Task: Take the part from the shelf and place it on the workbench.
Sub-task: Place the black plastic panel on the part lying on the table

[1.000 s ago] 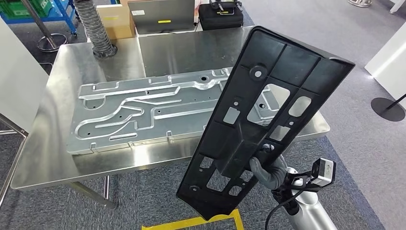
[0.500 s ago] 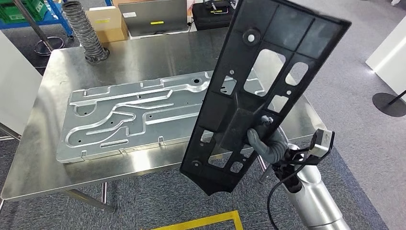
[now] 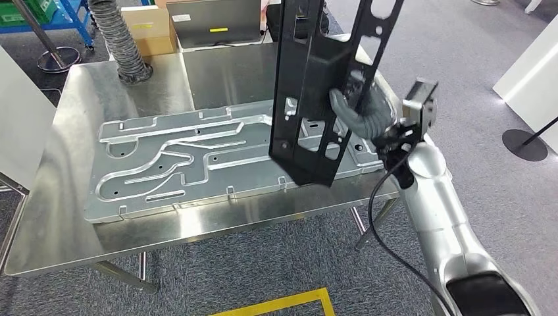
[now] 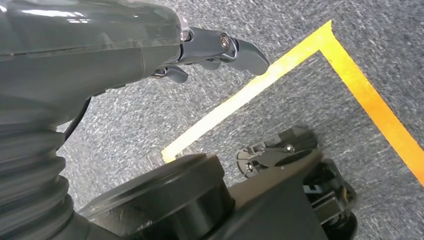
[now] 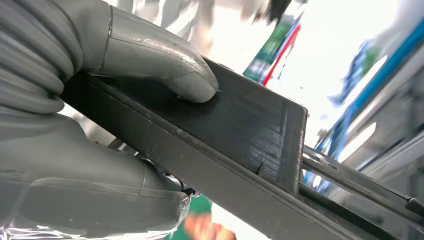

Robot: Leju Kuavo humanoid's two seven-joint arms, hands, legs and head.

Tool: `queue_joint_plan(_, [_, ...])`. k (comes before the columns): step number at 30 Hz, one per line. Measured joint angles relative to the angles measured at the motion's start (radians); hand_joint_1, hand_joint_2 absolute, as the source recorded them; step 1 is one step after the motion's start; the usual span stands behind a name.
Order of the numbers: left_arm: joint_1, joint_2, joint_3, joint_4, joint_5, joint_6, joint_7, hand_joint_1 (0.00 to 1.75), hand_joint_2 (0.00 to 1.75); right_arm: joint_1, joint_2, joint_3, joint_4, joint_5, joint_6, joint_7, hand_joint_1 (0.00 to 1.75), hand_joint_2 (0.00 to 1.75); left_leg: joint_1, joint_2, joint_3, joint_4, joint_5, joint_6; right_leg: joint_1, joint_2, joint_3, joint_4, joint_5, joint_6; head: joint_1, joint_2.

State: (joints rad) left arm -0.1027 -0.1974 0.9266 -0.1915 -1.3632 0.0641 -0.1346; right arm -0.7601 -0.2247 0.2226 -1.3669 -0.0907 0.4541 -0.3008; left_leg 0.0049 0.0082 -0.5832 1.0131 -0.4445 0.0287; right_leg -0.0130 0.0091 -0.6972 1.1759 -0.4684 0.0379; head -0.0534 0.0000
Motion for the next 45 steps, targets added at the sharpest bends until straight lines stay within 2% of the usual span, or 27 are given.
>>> queue_joint_plan(2, [0.000,0.000,0.000,0.000,-0.001,-0.001,-0.010,0.00,1.75,-0.105,0.001,0.008,0.079,0.053,-0.021,0.003,1.75,1.75,-0.005,0.001,-0.003,0.007,-0.005,-0.006,0.004,0.001,0.049,-0.116,0.047,-0.010,0.000,0.000])
queue_joint_plan(3, [0.000,0.000,0.000,0.000,0.000,-0.002,-0.015,0.00,1.75,-0.156,0.002,0.017,0.121,0.079,-0.029,0.001,1.75,1.75,-0.007,0.002,-0.005,0.009,-0.006,-0.010,0.006,0.003,0.059,-0.143,0.053,-0.015,0.000,0.000])
queue_joint_plan(7, [0.001,0.001,0.000,0.000,-0.001,-0.002,-0.034,0.00,1.75,-0.342,0.001,0.099,0.301,0.234,-0.081,-0.018,1.75,1.75,-0.009,0.002,-0.013,0.023,-0.020,-0.028,0.002,0.006,0.061,-0.157,0.053,-0.035,0.000,0.000])
queue_joint_plan(9, [0.002,0.002,0.000,0.000,-0.001,-0.002,-0.040,0.00,1.75,-0.415,-0.003,0.151,0.374,0.297,-0.101,-0.027,1.75,1.75,-0.006,0.000,-0.049,0.103,-0.065,-0.037,-0.003,0.007,0.066,-0.162,0.054,-0.044,0.000,0.000])
queue_joint_plan(11, [0.002,0.002,0.000,0.000,-0.001,-0.002,-0.049,0.00,1.75,-0.470,-0.004,0.207,0.433,0.395,-0.142,-0.035,1.75,1.75,-0.002,0.000,-0.113,0.239,-0.120,-0.043,-0.002,0.008,0.068,-0.161,0.052,-0.049,0.000,0.000])
queue_joint_plan(12, [0.001,0.002,0.000,0.000,0.000,-0.002,-0.053,0.00,1.75,-0.490,-0.004,0.243,0.461,0.461,-0.170,-0.039,1.75,1.75,0.000,0.000,-0.138,0.287,-0.129,-0.045,-0.002,0.010,0.070,-0.161,0.050,-0.050,0.000,0.000])
queue_joint_plan(13, [0.000,0.002,0.000,0.000,0.000,-0.003,-0.055,0.00,1.75,-0.506,-0.005,0.281,0.486,0.528,-0.200,-0.044,1.75,1.75,0.001,0.000,-0.146,0.300,-0.119,-0.046,-0.002,0.012,0.073,-0.161,0.048,-0.050,0.000,0.000])
queue_joint_plan(14, [-0.001,0.003,0.000,0.000,-0.001,-0.004,-0.056,0.00,1.75,-0.517,-0.005,0.322,0.508,0.592,-0.229,-0.047,1.75,1.75,0.003,0.000,-0.135,0.270,-0.089,-0.045,-0.002,0.015,0.077,-0.160,0.045,-0.049,0.000,0.000])
queue_joint_plan(16, [0.001,0.004,0.000,0.000,-0.001,-0.006,-0.057,0.00,1.75,-0.531,-0.005,0.401,0.548,0.691,-0.282,-0.051,1.75,1.75,0.004,0.001,-0.075,0.140,-0.014,-0.041,-0.001,0.021,0.085,-0.157,0.037,-0.044,0.000,0.000])
queue_joint_plan(17, [0.002,0.004,0.000,0.000,-0.001,-0.007,-0.057,0.00,1.75,-0.536,-0.005,0.436,0.567,0.729,-0.306,-0.052,1.75,1.75,0.004,0.001,-0.047,0.079,0.008,-0.038,0.001,0.024,0.086,-0.155,0.034,-0.041,0.000,0.000])
queue_joint_plan(19, [0.003,0.005,0.000,0.000,-0.002,-0.009,-0.058,0.00,1.75,-0.540,-0.005,0.502,0.606,0.791,-0.349,-0.051,1.75,1.75,0.001,0.001,-0.022,0.024,0.009,-0.032,0.004,0.026,0.081,-0.154,0.034,-0.032,0.000,0.000])
queue_joint_plan(21, [0.001,0.005,0.000,0.000,-0.004,-0.010,-0.057,0.00,1.75,-0.531,-0.005,0.558,0.645,0.836,-0.382,-0.048,1.75,1.75,0.003,0.001,-0.019,0.010,0.006,-0.024,0.004,0.026,0.079,-0.155,0.033,-0.022,0.000,0.000])
queue_joint_plan(23, [0.000,0.004,0.000,0.000,-0.005,-0.010,-0.057,0.00,1.75,-0.516,-0.001,0.600,0.681,0.857,-0.408,-0.047,1.75,1.75,0.007,0.003,-0.015,-0.001,0.010,-0.012,0.002,0.018,0.065,-0.124,0.011,-0.012,0.000,0.000])
queue_joint_plan(26, [-0.004,0.004,0.000,0.000,-0.006,-0.010,-0.057,0.00,1.75,-0.488,0.022,0.643,0.743,0.866,-0.434,-0.056,1.75,1.75,0.006,0.006,-0.012,-0.005,0.011,-0.003,0.000,0.007,-0.027,0.051,-0.065,0.001,0.000,0.000])
queue_joint_plan(27, [-0.004,0.004,0.000,0.000,-0.006,-0.010,-0.057,0.00,1.75,-0.473,0.031,0.654,0.765,0.869,-0.437,-0.060,1.75,1.75,0.006,0.007,-0.011,-0.005,0.009,-0.002,-0.001,0.006,-0.058,0.102,-0.077,0.004,0.000,0.000])
queue_joint_plan(28, [-0.004,0.004,0.000,0.000,-0.005,-0.010,-0.058,0.00,1.75,-0.457,0.040,0.663,0.786,0.871,-0.438,-0.065,1.75,1.75,0.006,0.007,-0.009,-0.005,0.008,-0.001,-0.002,0.006,-0.074,0.121,-0.070,0.005,0.000,0.000])
queue_joint_plan(29, [-0.004,0.004,0.000,0.000,-0.005,-0.010,-0.059,0.00,1.75,-0.442,0.047,0.672,0.806,0.874,-0.439,-0.071,1.75,1.75,0.006,0.007,-0.008,-0.003,0.006,-0.002,-0.002,0.006,-0.070,0.099,-0.045,0.005,0.000,0.000])
queue_joint_plan(31, [-0.004,0.004,0.000,0.000,-0.002,-0.010,-0.061,0.00,1.75,-0.423,0.057,0.683,0.838,0.877,-0.439,-0.080,1.75,1.75,0.006,0.005,-0.005,0.002,-0.001,-0.008,-0.003,0.005,-0.019,-0.031,0.029,0.000,0.000,0.000])
queue_joint_plan(33, [-0.005,0.004,0.000,0.000,0.000,-0.008,-0.063,0.00,1.75,-0.415,0.067,0.691,0.863,0.877,-0.440,-0.085,1.75,1.75,0.002,0.003,-0.005,0.008,-0.009,-0.017,0.002,0.006,0.025,-0.132,0.069,-0.010,0.000,0.000])
queue_joint_plan(35, [-0.006,0.004,0.000,0.000,0.002,-0.007,-0.063,0.00,1.75,-0.409,0.074,0.700,0.883,0.877,-0.439,-0.090,1.75,1.75,-0.001,0.002,-0.004,0.008,-0.013,-0.026,0.009,0.007,0.033,-0.149,0.070,-0.022,0.000,0.000])
queue_joint_plan(37, [-0.007,0.005,0.000,0.000,0.003,-0.005,-0.064,0.00,1.75,-0.402,0.074,0.706,0.897,0.877,-0.438,-0.094,1.75,1.75,-0.001,0.001,-0.003,0.011,-0.021,-0.036,0.005,0.006,0.038,-0.154,0.069,-0.034,0.000,0.000])
queue_joint_plan(39, [-0.007,0.005,0.000,0.000,0.004,-0.003,-0.065,0.00,1.75,-0.400,0.068,0.711,0.907,0.877,-0.436,-0.096,1.75,1.75,0.000,0.000,-0.026,0.069,-0.058,-0.045,0.000,0.002,0.047,-0.162,0.069,-0.045,0.000,0.000])
queue_joint_plan(41, [-0.006,0.006,0.000,0.000,0.005,-0.003,-0.065,0.00,1.75,-0.396,0.053,0.718,0.913,0.876,-0.436,-0.098,0.87,0.87,0.003,0.000,-0.089,0.202,-0.119,-0.051,0.000,-0.002,0.052,-0.163,0.066,-0.052,0.000,0.000])
queue_joint_plan(42, [-0.007,0.006,0.000,0.000,0.004,-0.003,-0.066,0.00,1.75,-0.392,0.046,0.721,0.916,0.876,-0.436,-0.099,0.44,0.44,0.004,0.000,-0.120,0.265,-0.138,-0.053,0.001,-0.003,0.054,-0.162,0.065,-0.054,0.000,0.000])
queue_joint_plan(43, [-0.007,0.006,0.000,0.000,0.003,-0.002,-0.066,0.00,1.75,-0.386,0.039,0.724,0.919,0.876,-0.436,-0.100,0.00,0.00,0.005,0.000,-0.139,0.297,-0.138,-0.053,0.002,-0.004,0.056,-0.162,0.063,-0.054,0.000,0.000])
queue_joint_plan(44, [-0.007,0.006,0.000,0.000,0.002,-0.001,-0.066,0.00,1.75,-0.381,0.035,0.725,0.922,0.876,-0.437,-0.101,0.00,0.00,0.005,0.000,-0.138,0.287,-0.119,-0.053,0.002,-0.004,0.059,-0.161,0.061,-0.054,0.000,0.000])
queue_joint_plan(45, [-0.008,0.006,0.000,0.000,0.000,0.000,-0.065,0.00,1.75,-0.377,0.032,0.725,0.924,0.875,-0.438,-0.103,0.00,0.00,0.005,0.000,-0.117,0.238,-0.084,-0.051,0.002,-0.003,0.062,-0.160,0.059,-0.053,0.000,0.000])
